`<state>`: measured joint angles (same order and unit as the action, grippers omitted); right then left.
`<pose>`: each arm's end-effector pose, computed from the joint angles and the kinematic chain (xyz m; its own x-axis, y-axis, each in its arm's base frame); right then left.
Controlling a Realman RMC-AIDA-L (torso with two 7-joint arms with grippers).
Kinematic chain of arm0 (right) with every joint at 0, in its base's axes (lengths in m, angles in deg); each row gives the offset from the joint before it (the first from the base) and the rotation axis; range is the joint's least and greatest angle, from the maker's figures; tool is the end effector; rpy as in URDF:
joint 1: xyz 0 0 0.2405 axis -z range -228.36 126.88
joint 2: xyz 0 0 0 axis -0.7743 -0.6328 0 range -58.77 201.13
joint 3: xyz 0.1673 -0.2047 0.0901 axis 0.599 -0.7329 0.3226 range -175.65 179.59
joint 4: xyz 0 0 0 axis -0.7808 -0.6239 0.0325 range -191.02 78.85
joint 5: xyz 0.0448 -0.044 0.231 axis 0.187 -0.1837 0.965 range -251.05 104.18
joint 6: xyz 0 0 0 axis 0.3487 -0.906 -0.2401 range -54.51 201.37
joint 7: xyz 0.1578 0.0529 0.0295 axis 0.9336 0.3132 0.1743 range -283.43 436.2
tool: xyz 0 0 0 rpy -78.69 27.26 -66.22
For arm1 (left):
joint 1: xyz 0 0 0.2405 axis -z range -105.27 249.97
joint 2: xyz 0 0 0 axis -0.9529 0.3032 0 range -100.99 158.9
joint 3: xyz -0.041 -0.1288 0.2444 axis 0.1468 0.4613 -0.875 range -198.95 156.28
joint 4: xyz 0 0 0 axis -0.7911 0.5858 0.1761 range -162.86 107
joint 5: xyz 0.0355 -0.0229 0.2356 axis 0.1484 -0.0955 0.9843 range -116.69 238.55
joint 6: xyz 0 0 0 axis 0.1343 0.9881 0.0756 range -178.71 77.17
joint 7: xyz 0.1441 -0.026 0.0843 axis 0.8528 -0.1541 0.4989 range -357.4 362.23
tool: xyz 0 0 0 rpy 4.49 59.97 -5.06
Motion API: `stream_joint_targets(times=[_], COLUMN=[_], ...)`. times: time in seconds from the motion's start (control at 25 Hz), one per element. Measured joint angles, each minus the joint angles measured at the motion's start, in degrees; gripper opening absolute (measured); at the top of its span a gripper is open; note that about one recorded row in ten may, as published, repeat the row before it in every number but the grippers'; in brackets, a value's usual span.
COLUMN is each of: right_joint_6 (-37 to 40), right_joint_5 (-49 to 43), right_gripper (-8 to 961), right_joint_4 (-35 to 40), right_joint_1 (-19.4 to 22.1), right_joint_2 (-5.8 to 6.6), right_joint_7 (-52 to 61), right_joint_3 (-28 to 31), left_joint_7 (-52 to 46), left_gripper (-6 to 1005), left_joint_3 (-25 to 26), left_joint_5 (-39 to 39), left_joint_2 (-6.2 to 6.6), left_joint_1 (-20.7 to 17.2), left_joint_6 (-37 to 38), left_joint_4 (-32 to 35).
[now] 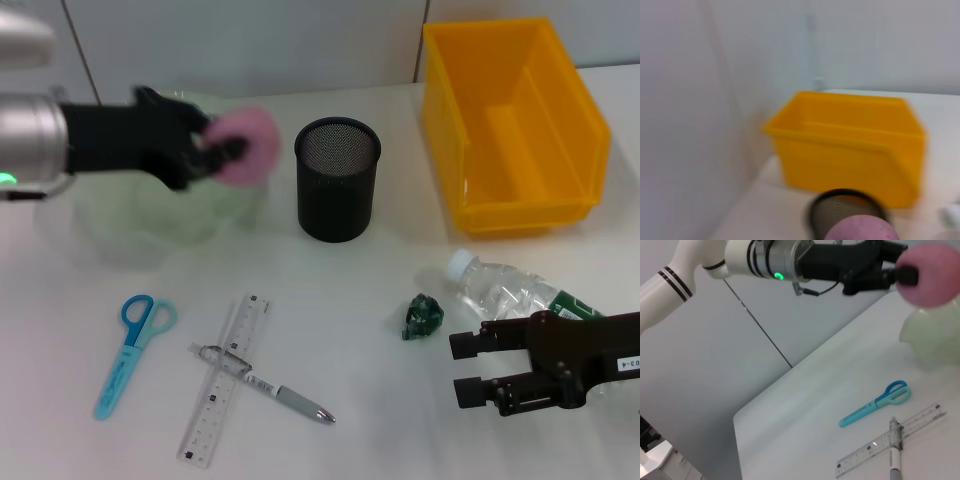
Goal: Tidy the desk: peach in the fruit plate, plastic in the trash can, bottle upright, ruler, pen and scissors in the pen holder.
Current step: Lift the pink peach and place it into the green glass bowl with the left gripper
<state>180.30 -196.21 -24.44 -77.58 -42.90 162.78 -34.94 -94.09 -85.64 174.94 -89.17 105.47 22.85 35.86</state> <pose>0.3186 0.3001 -0.0144 0.6952 -0.5838 -0.4194 -0.5540 -0.8069 0.2049 -0.1826 0.4414 -0.0092 0.9588 0.1111 0.2614 0.2068 -0.9038 -0.3747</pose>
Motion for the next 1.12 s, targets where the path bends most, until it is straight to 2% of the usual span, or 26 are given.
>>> stream_joint_targets(times=[0.08, 0.2, 0.24, 0.36, 0.44, 0.48, 0.64, 0.84, 1.12], right_joint_6=[0.1, 0.2, 0.2, 0.2, 0.2, 0.2, 0.2, 0.1, 0.1], right_joint_5=[0.0, 0.0, 0.0, 0.0, 0.0, 0.0, 0.0, 0.0, 0.0], right_gripper=[759, 759, 759, 759, 759, 759, 759, 759, 758], right_joint_4=[0.0, 0.0, 0.0, 0.0, 0.0, 0.0, 0.0, 0.0, 0.0], right_joint_1=[0.0, 0.0, 0.0, 0.0, 0.0, 0.0, 0.0, -0.1, -0.2], right_joint_2=[0.00, 0.00, 0.00, 0.00, 0.00, 0.00, 0.00, -0.05, -0.06], right_joint_7=[0.0, 0.0, 0.0, 0.0, 0.0, 0.0, 0.0, 0.0, -0.2], right_joint_3=[0.0, 0.0, 0.0, 0.0, 0.0, 0.0, 0.0, 0.0, -0.2], left_joint_7=[1.0, 1.3, 1.3, 0.9, 0.8, 0.7, 1.4, 1.5, 1.0], left_gripper=[276, 277, 277, 277, 278, 278, 279, 287, 306], left_joint_3=[2.5, 3.2, 3.2, 3.1, 3.0, 2.8, 1.5, -1.7, -2.1], left_joint_5=[1.7, 3.7, 3.7, 8.8, 9.3, 10.1, 10.3, 9.9, 9.6], left_joint_2=[0.02, 0.01, 0.01, -0.12, -0.15, -0.17, -0.33, -0.43, -0.54], left_joint_1=[-0.1, -0.2, -0.2, -0.3, -0.3, 0.0, 0.3, 0.4, 0.4], left_joint_6=[-3.4, -7.0, -7.0, -14.3, -15.2, -18.2, -22.2, -26.0, -25.9], left_joint_4=[-0.4, -1.1, -1.1, -3.6, -4.2, -7.1, -10.9, -13.2, -13.3])
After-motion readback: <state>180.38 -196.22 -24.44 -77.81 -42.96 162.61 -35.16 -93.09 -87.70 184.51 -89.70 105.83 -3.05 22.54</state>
